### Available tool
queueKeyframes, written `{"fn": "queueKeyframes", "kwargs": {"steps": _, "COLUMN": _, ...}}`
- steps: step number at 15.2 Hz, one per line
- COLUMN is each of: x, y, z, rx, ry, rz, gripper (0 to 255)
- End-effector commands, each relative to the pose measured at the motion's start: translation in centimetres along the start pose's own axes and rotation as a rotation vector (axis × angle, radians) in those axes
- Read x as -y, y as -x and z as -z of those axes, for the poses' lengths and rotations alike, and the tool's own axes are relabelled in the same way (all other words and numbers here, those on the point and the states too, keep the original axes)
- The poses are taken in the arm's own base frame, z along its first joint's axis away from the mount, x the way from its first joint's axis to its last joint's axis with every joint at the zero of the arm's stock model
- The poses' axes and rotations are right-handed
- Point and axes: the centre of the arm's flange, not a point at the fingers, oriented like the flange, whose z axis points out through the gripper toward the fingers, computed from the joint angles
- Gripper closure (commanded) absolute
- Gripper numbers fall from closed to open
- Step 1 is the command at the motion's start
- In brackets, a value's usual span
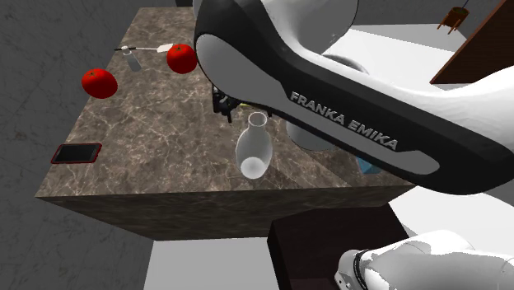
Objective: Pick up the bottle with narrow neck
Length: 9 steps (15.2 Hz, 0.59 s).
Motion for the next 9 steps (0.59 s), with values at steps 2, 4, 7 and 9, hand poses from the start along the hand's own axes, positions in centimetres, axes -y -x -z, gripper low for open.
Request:
{"fn": "queueKeyframes", "kwargs": {"steps": 2, "x": -0.1, "y": 0.2, "z": -1.6, "rx": 0.0, "ry": 0.0, "rz": 0.0, "gripper": 0}}
{"fn": "queueKeyframes", "kwargs": {"steps": 4, "x": -0.1, "y": 0.2, "z": -2.4, "rx": 0.0, "ry": 0.0, "rz": 0.0, "gripper": 0}}
{"fn": "queueKeyframes", "kwargs": {"steps": 7, "x": -0.1, "y": 0.3, "z": -2.4, "rx": 0.0, "ry": 0.0, "rz": 0.0, "gripper": 255}}
{"fn": "queueKeyframes", "kwargs": {"steps": 9, "x": -0.1, "y": 0.3, "z": -2.4, "rx": 0.0, "ry": 0.0, "rz": 0.0, "gripper": 255}}
